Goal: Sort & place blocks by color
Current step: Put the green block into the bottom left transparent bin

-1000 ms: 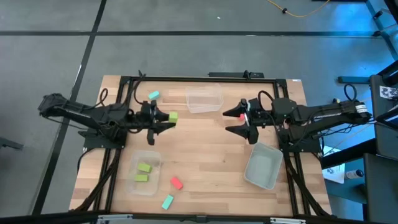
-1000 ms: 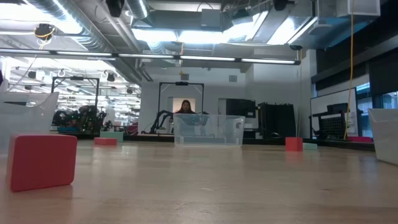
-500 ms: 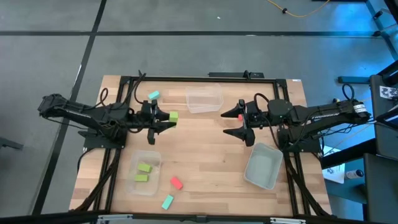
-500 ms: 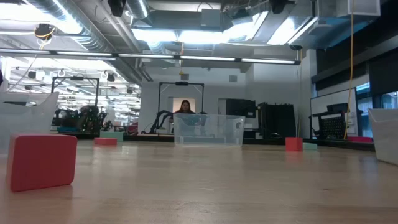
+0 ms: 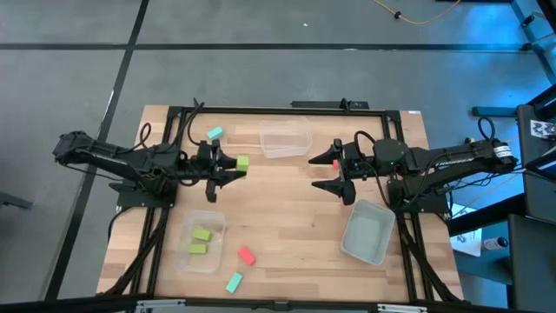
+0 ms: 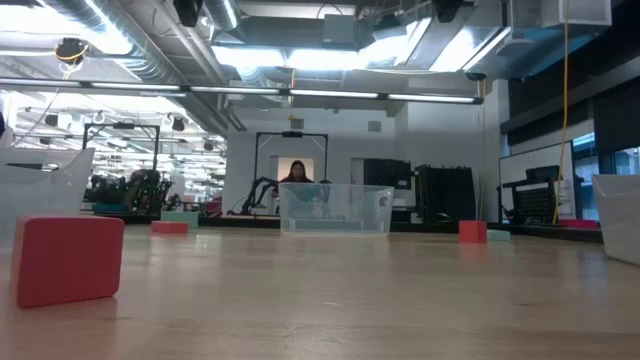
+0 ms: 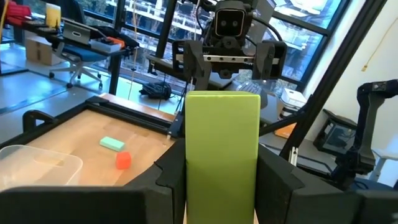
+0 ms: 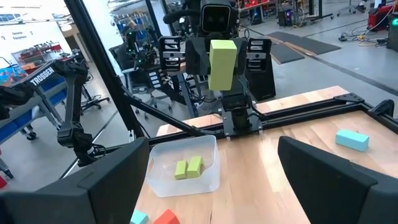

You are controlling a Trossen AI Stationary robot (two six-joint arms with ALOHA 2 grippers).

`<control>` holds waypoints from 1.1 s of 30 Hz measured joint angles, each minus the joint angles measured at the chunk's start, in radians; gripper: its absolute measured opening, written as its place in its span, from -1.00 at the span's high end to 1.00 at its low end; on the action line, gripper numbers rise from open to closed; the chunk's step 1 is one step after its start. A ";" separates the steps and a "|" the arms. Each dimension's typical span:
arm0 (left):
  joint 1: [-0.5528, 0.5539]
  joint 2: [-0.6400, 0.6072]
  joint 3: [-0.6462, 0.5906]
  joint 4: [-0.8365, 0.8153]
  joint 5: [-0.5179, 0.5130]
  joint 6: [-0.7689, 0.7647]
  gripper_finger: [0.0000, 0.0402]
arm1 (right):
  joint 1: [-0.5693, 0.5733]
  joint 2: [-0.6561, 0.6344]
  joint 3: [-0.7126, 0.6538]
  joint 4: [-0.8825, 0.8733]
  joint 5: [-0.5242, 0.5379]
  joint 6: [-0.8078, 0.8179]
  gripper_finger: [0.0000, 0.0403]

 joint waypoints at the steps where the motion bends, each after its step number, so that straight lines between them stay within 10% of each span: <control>1: 0.000 0.000 0.000 -0.005 0.006 0.000 0.41 | 0.000 0.000 0.000 0.000 0.000 -0.001 -0.78; 19: -0.001 -0.043 0.002 -0.056 0.049 0.007 0.41 | 0.000 0.000 0.000 0.000 0.000 0.000 -0.78; 33: -0.179 0.053 0.386 -0.817 0.005 -0.091 0.41 | 0.000 -0.001 0.000 -0.011 -0.006 0.001 -0.78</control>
